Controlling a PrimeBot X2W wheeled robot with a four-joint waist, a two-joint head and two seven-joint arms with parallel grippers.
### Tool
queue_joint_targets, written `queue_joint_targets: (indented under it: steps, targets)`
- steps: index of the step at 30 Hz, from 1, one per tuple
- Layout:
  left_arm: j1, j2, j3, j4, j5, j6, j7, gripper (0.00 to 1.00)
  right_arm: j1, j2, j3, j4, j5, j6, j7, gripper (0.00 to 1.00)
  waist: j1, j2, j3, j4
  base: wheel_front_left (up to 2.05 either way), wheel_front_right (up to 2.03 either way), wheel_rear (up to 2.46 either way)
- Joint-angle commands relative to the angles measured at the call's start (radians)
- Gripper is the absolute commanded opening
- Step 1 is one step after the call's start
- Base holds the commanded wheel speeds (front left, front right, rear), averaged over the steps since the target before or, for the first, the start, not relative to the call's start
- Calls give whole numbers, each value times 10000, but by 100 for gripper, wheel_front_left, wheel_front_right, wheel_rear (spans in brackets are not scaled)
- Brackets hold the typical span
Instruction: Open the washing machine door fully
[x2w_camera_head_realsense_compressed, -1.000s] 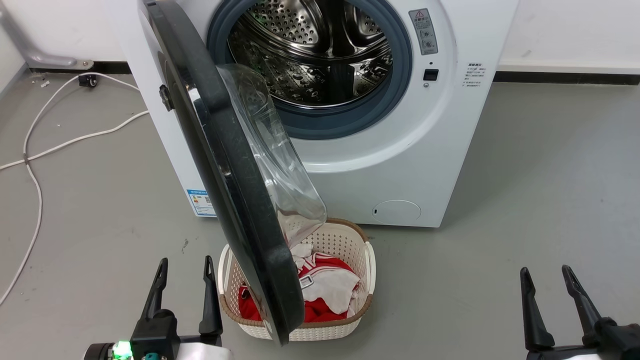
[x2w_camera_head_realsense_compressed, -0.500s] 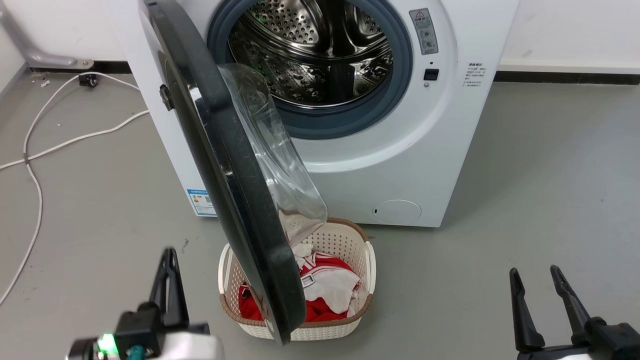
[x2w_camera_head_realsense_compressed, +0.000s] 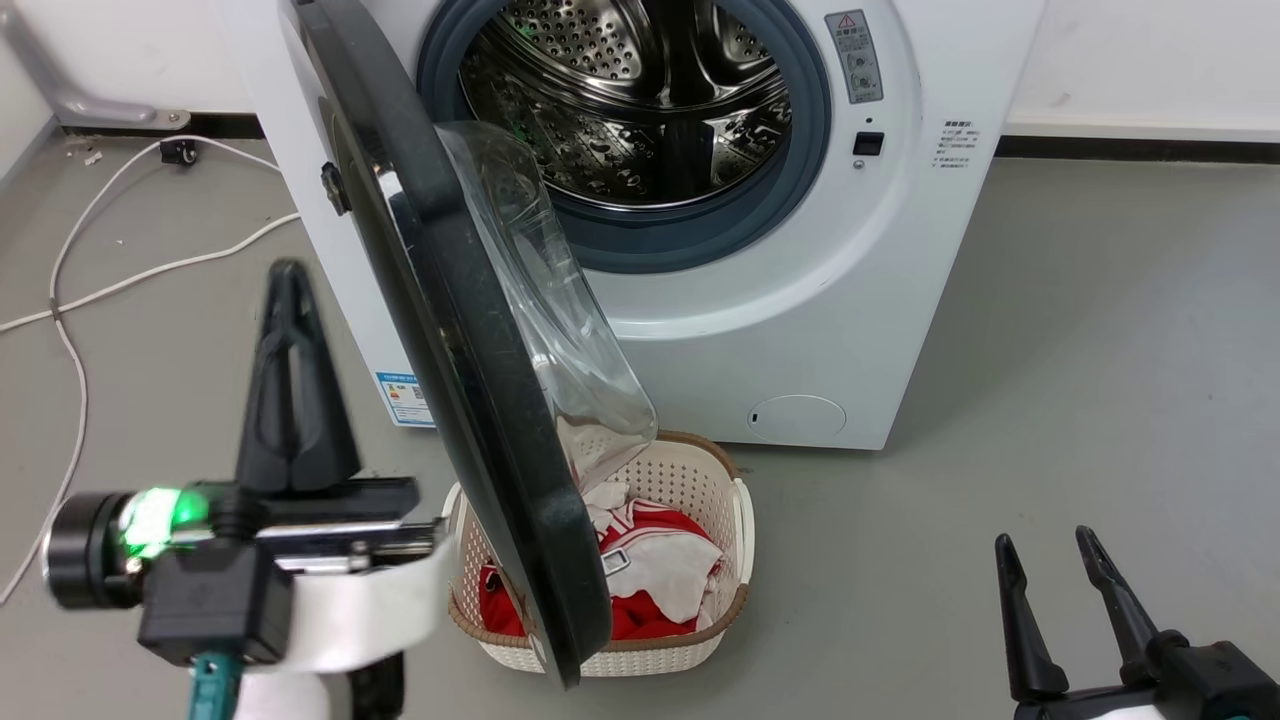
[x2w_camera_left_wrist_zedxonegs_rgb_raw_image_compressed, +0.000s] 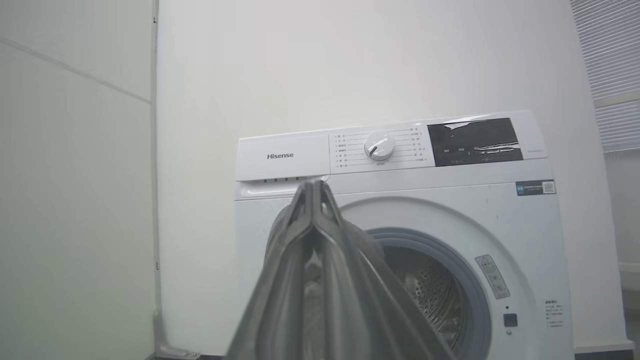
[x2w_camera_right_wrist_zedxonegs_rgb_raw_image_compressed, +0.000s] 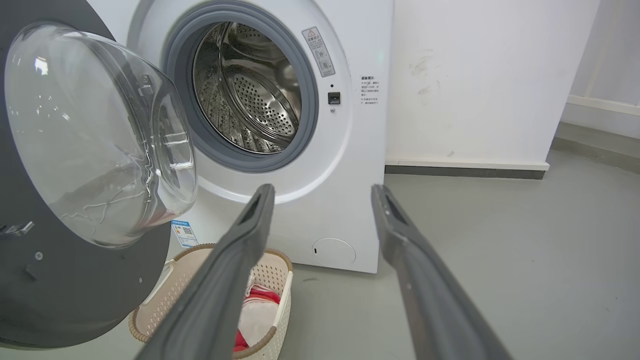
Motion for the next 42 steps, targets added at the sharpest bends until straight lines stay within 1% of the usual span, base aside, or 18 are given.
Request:
queue_joint_targets:
  steps: [1,8,15,20,26,32,42]
  targets:
    - [-191,27,-275,-271,127,-78,-22,0,-130,30,50,-26,72,-7,-17,100,0,0,1,-29,0,0,0]
    - [-757,3,-1784,-1060,194,-392,-22,0,-120,30,108,-57,33,-7,-17,100,0,0,-2,-64,0,0,0]
    - [-1089,-95,-3843,-1194,260,-678,-22,0,-117,30,152,-4,-9,-7,-17,100,0,0,-25,-8,0,0,0]
    - [-1232,-130,-4971,-1009,212,-696,-22,0,-122,30,220,-29,-17,-7,-17,100,0,0,-17,9,0,0,0]
    - [-1285,-153,-5944,-689,219,-689,-22,0,-115,31,289,-21,-13,-7,-18,100,0,0,13,-2,0,0,0]
    - [-1168,-36,-6777,-293,214,-829,-22,0,-106,29,320,14,46,-7,-18,100,0,0,71,40,0,0,0]
    - [-967,193,-7682,394,59,-943,-22,0,-197,29,387,91,65,-7,-18,100,0,0,183,140,0,0,0]
